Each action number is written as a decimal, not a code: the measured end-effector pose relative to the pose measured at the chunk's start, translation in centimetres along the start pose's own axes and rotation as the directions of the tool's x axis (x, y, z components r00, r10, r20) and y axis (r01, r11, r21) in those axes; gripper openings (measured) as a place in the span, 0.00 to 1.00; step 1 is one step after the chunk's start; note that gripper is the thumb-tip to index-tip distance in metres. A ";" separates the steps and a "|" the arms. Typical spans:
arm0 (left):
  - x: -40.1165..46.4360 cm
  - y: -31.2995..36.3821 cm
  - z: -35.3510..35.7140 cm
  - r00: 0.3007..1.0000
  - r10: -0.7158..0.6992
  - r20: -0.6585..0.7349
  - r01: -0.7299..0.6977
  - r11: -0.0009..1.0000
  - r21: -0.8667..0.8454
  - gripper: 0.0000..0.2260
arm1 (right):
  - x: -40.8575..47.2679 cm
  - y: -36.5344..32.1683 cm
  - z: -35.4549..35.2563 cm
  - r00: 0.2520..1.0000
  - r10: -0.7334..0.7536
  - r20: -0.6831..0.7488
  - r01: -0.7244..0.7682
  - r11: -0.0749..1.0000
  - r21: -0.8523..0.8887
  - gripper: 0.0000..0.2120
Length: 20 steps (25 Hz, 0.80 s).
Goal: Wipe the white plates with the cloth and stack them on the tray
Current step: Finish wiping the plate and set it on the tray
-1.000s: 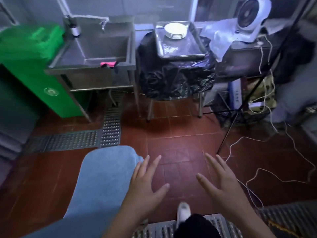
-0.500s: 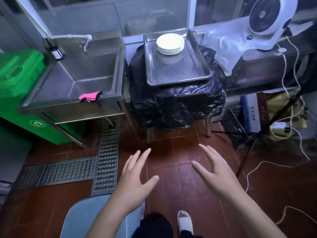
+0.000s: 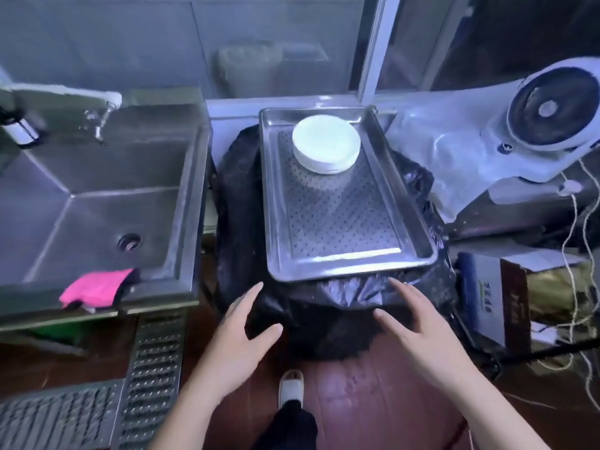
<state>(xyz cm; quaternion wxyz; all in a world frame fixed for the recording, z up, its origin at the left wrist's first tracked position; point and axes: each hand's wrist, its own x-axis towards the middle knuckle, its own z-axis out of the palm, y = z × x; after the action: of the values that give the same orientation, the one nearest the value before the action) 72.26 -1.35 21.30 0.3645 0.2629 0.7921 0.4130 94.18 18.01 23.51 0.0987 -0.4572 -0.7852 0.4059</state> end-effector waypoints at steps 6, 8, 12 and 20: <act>17.1 7.2 -3.3 0.998 -0.052 0.046 0.060 0.978 -0.199 0.26 | 11.8 -4.4 -2.4 0.994 0.113 0.000 -0.113 0.989 0.095 0.29; 20.9 8.5 -3.2 0.995 -0.063 0.076 0.077 0.978 -0.195 0.28 | 15.7 -5.3 -2.9 0.988 0.149 0.049 -0.153 0.984 0.088 0.29; 26.0 10.1 -2.1 0.986 -0.132 0.103 0.152 0.964 -0.220 0.35 | 26.3 -7.3 -5.0 0.978 0.115 0.177 -0.125 0.991 0.045 0.33; 41.7 15.1 -3.2 0.976 -0.211 0.053 0.217 0.957 -0.194 0.36 | 51.7 -6.7 -3.5 0.834 0.465 0.297 -0.551 0.677 0.488 0.16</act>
<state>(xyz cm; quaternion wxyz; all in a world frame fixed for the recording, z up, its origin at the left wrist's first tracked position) 46.57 34.95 20.33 0.4440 0.1445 0.7648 0.4439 62.67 59.47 19.54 0.0514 -0.5769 -0.4792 0.6595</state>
